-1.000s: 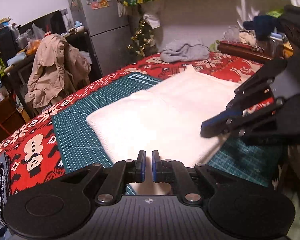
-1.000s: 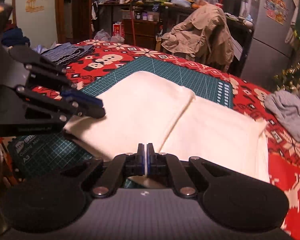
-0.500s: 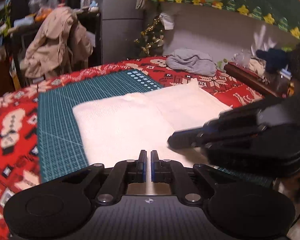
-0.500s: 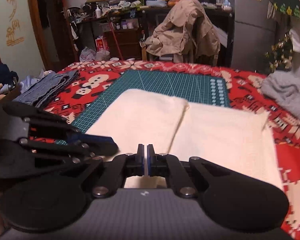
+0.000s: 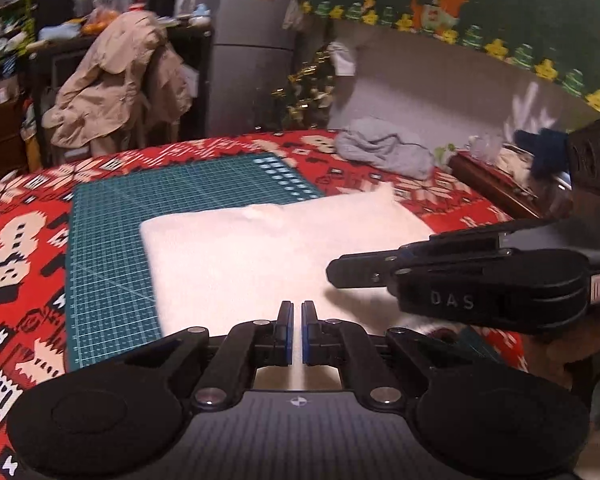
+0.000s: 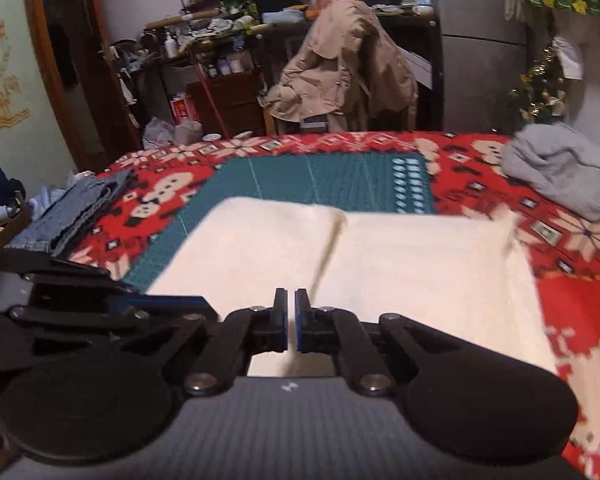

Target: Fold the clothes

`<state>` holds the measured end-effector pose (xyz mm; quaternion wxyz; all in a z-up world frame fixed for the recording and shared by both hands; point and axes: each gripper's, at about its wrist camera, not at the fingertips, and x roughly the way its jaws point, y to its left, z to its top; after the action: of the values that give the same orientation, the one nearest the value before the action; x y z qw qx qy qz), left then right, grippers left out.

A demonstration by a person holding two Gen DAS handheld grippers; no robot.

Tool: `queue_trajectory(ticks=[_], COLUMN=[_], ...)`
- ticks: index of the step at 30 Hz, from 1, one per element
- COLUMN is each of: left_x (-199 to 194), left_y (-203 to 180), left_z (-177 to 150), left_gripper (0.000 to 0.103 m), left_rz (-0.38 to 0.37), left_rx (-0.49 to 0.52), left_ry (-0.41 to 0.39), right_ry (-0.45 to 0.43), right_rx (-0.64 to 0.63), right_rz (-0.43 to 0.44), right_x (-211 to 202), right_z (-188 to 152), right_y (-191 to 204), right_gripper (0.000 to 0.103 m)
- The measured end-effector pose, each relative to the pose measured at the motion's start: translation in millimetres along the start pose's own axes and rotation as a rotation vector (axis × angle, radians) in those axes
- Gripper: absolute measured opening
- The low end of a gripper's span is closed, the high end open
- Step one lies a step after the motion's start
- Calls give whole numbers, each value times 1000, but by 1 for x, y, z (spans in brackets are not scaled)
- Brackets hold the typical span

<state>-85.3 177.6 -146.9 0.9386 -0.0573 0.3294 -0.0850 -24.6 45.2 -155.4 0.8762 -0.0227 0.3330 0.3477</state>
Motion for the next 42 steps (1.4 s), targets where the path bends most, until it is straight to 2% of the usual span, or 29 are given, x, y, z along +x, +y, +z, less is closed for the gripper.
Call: queue_trajectory(ticks=[5, 7, 12, 15, 19, 22, 23, 26, 27, 28, 31, 35, 42], left_x=[9, 10, 10, 8, 18, 27, 28, 28, 26, 23, 13, -1, -22], left_y=[13, 13, 10, 12, 25, 35, 37, 38, 38, 38, 38, 35, 30], left_z=[0, -1, 7, 18, 29, 29, 28, 27, 27, 26, 26, 24, 16], left_gripper=[4, 4, 4, 4, 4, 4, 4, 4, 4, 4, 4, 4, 5], left_rz=[13, 10, -22, -27, 20, 33, 34, 37, 36, 31, 12, -17, -19], left_rx=[-92, -103, -117, -136, -171, -207, -212, -218, -217, -221, -231, -254, -271], left_ry=[32, 35, 35, 1, 6, 32, 35, 38, 37, 35, 25, 7, -17], right_ry=[28, 35, 26, -10, -14, 19, 34, 30, 19, 8, -23, -30, 21], right_rx=[41, 45, 54, 90, 89, 93, 97, 118, 122, 126, 168, 226, 299], right_rz=[-3, -26, -92, -43, 6, -7, -24, -30, -43, -56, -60, -120, -233], right_x=[25, 30, 29, 26, 36, 51, 56, 61, 57, 54, 31, -11, -58], right_z=[4, 0, 2, 9, 22, 28, 28, 30, 31, 32, 32, 19, -19], right_y=[0, -4, -12, -18, -14, -15, -17, -28, -31, -34, -52, -80, -108], right_gripper=[3, 0, 3, 3, 4, 4, 1, 0, 0, 5, 5, 9, 12])
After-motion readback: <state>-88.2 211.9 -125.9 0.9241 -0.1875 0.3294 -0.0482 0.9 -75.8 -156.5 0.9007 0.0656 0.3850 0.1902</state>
